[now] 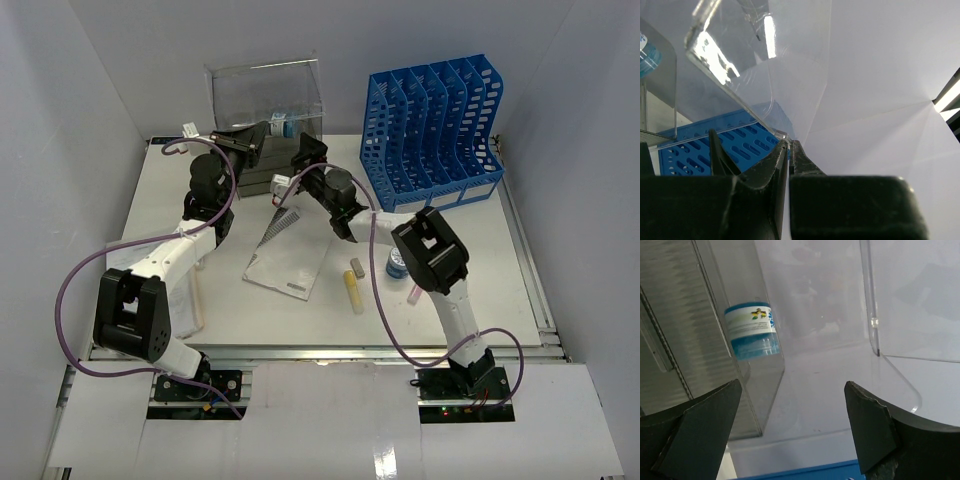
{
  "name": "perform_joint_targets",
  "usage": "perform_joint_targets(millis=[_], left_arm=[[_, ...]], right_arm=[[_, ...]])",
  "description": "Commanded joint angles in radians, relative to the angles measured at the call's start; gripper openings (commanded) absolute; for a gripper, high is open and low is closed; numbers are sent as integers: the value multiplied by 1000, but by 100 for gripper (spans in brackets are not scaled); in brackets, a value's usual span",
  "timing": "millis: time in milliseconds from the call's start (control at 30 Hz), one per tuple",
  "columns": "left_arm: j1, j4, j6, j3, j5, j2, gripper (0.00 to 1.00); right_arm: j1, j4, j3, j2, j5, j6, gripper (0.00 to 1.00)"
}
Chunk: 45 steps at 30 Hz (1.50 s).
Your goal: Organize the desk
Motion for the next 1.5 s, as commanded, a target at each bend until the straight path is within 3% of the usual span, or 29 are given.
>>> perform_joint_targets(millis=[0,133,300,433,567,833,1000,1100,1300,1467], left_arm=[[10,13,12,45,-20,-18,0],[10,14,8,39,-24,-17,0],[11,15,3,40,-25,-18,0],[10,9,-1,36,-26,-22,0],[12,8,-4,36,-21,-19,0],[10,5,-9,42,-11,-9,0],[10,7,-10,46,-7,-7,0],[10,-1,-8,53,-2,-7,0],[12,0,-6,55,3,-7,0],[13,4,-7,45,4,-14,0]], right_arm=[[30,-115,-153,-247,-18,-10,90],[66,-526,-319,-445,-66,-16,92],[70,-1222,-301,-637,-228,106,100],[45,-1503,-276,-739,-343,320,99],[-85,-1729,-181,-788,-426,574,90],[-151,-1780,-251,-859,-169,976,90],[-173,-1764,-317,-824,-68,1116,90],[-181,-1682,-379,-817,66,1136,90],[-202,-1581,-435,-795,168,1098,90],[-247,-1542,-462,-779,68,1039,90]])
